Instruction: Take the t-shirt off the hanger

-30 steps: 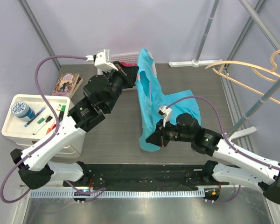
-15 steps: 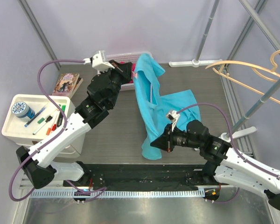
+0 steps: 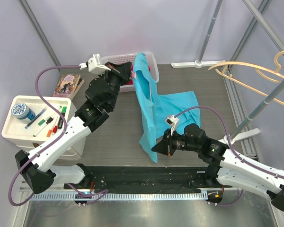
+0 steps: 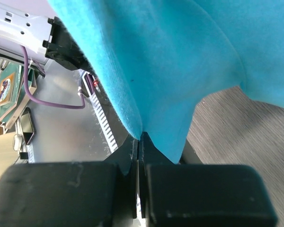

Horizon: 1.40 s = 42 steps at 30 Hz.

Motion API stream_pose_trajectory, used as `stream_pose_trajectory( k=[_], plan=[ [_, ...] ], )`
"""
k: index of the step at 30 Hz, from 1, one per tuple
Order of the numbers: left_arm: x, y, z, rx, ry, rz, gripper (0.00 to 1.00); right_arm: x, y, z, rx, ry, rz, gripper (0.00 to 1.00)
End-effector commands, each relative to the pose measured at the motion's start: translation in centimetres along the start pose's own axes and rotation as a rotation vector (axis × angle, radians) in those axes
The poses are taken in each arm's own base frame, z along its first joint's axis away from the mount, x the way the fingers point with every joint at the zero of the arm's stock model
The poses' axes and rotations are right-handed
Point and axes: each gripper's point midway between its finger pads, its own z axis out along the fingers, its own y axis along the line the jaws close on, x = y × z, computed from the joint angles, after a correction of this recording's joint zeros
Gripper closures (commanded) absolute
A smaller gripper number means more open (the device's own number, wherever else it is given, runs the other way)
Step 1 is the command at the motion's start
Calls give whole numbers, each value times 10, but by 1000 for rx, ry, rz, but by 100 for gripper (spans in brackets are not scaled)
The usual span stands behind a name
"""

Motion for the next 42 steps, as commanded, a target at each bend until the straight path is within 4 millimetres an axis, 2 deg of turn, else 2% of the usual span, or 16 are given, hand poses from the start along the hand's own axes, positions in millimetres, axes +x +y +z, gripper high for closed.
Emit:
stream_pose_trajectory(
  k=[1, 9, 10, 12, 14, 19, 23, 26, 29, 32, 33, 35, 36, 38, 39, 42],
  plan=[
    [-61, -38, -7, 100, -159, -134, 100, -14, 20, -5, -80, -57, -28, 99],
    [-83, -20, 10, -35, -314, -68, 100, 3, 57, -28, -267, -44, -93, 99],
    [-93, -22, 10, -37, -355, -57, 100, -4, 62, -39, -282, -100, -115, 99],
    [-106, -21, 18, -78, -409, 45, 100, -5, 63, -48, -289, -143, -121, 99],
    [-106, -19, 30, -110, -416, 76, 100, -8, 71, -66, -327, -193, -136, 99],
    [-110, -15, 41, -111, -445, 103, 100, -2, 74, -83, -353, -224, -150, 99],
    [-102, -18, 40, -69, -406, 65, 100, 17, 55, -66, -276, -99, -138, 99],
    [-86, -26, 35, 7, -328, -2, 100, 15, 39, -40, -170, -16, -114, 99],
    [-65, -20, 30, 36, -259, -63, 100, -1, 45, -25, -168, -17, -118, 99],
    [-56, -26, 23, 86, -208, -94, 100, -12, 54, -13, -196, -5, -138, 98],
    [-57, -30, 20, 105, -197, -98, 100, -21, 59, -12, -196, -18, -148, 84],
    [-51, -35, 17, 133, -151, -93, 100, -32, 58, -10, -164, -46, -150, 64],
    [-47, -43, 14, 173, -118, -91, 100, -49, 65, -14, -159, -91, -165, 50],
    [-39, -46, 8, 198, -58, -76, 100, -67, 65, -19, -106, -128, -175, 43],
    [-31, -49, 4, 216, -17, -77, 100, -87, 80, -29, -116, -170, -197, 41],
    [-22, -50, -10, 239, 66, -76, 100, -115, 91, -41, -81, -216, -253, 37]
  ],
)
